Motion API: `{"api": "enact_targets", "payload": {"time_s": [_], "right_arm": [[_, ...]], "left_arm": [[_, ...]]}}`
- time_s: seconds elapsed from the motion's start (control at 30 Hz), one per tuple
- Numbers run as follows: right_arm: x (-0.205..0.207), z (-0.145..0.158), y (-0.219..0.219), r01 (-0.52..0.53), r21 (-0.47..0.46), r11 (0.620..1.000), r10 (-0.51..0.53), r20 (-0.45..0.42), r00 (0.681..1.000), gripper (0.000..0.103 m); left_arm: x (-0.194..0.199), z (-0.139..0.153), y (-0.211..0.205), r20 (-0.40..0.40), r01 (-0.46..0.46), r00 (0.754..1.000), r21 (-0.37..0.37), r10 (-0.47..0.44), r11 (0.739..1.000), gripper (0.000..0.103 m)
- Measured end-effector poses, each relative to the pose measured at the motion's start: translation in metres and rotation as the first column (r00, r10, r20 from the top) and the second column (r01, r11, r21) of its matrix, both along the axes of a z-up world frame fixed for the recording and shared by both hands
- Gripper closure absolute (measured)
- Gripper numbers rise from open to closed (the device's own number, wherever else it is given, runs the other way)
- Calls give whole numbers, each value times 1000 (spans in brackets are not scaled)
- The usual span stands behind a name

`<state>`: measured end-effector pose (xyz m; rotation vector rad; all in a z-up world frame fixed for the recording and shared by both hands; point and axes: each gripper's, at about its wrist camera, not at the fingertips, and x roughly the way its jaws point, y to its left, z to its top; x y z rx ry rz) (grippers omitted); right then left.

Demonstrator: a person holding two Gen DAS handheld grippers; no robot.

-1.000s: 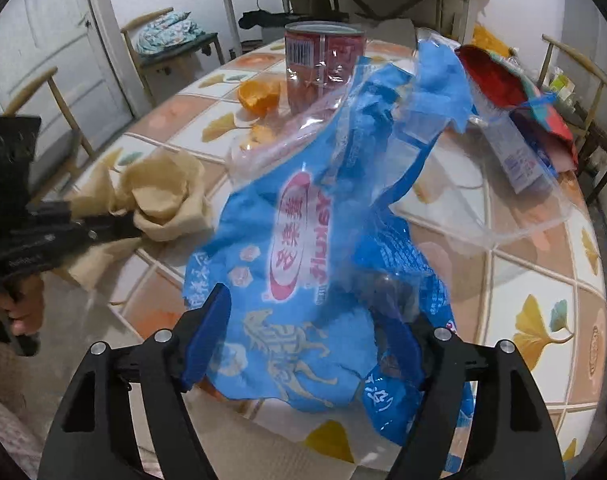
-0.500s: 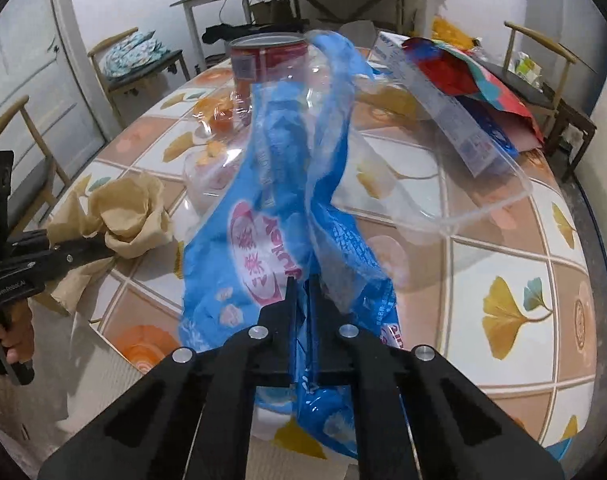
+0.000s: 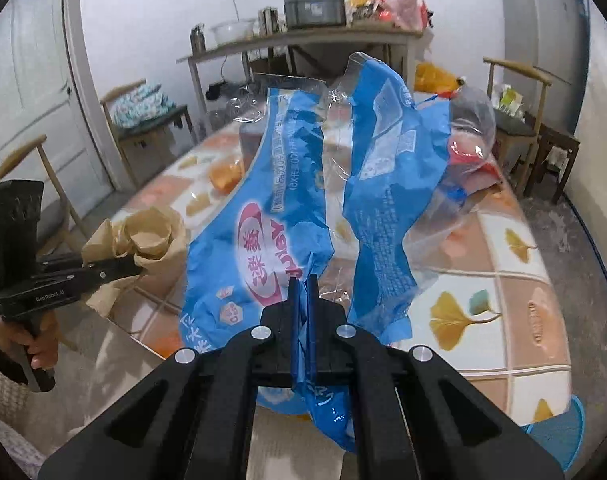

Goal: Collect trash
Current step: 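Carry the brown paper and blue snack bag in both tools over the wastebasket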

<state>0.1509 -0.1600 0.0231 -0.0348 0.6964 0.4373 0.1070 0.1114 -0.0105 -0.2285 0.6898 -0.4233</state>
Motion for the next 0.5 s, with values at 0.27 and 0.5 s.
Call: {"api": "enact_targets", "payload": {"time_s": [0.27,0.5], "right_arm": [[-26,23,-61,113,76,991,-120,87,989,99],[-56,27,-146,316,119,941,-329,114,937,99]], "left_arm": [[2,40,-51,102,126,987,10,-127,992,97],[20,59,-140,115,339,935,-5,-336,941,97]]}}
